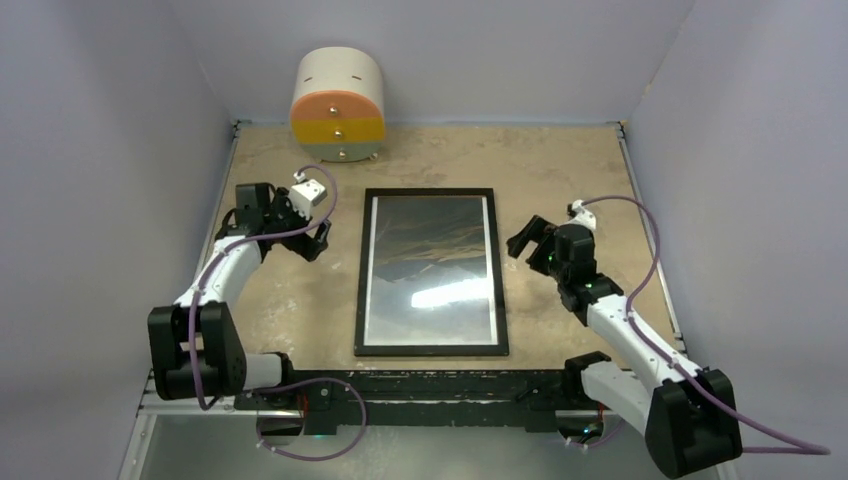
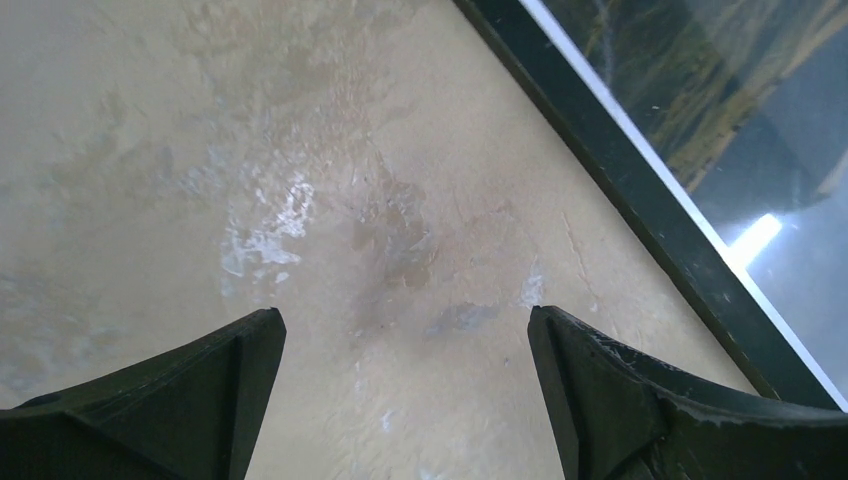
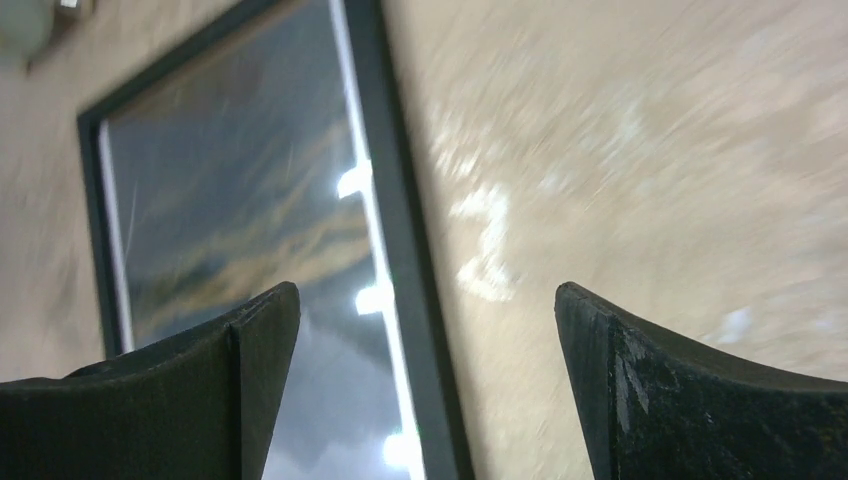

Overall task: Put the photo into the frame
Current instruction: Turn over the photo frame at the center of the board, then reset both arms

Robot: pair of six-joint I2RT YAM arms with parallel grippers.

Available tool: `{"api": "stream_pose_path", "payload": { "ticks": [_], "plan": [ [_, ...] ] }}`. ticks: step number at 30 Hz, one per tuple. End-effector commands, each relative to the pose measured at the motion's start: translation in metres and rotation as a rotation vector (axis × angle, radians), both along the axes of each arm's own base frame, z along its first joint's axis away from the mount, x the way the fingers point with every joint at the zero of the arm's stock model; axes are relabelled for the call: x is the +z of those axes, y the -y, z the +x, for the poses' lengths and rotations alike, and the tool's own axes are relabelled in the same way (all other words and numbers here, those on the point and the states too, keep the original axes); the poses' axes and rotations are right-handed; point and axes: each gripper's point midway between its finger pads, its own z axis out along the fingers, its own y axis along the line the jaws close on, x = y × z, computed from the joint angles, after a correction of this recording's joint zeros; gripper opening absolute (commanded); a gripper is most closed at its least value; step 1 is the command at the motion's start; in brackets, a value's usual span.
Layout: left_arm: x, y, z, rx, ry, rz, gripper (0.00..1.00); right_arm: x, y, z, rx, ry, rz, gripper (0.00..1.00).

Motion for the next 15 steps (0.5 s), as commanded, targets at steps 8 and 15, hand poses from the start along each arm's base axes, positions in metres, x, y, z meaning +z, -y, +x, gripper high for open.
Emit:
{"api": "stream_pose_path", "payload": {
  "ticks": [8,15],
  "plan": [
    [-0.012,-0.017,0.059,0.288,0.361,-0.162,1.00,0.034,0.134,0.053,-0.585,0.314,-0.558,0.99],
    [-0.025,-0.019,0.059,0.325,0.489,-0.214,1.00,0.029,0.137,0.059,-0.631,0.457,-0.531,0.99]
  ]
}}
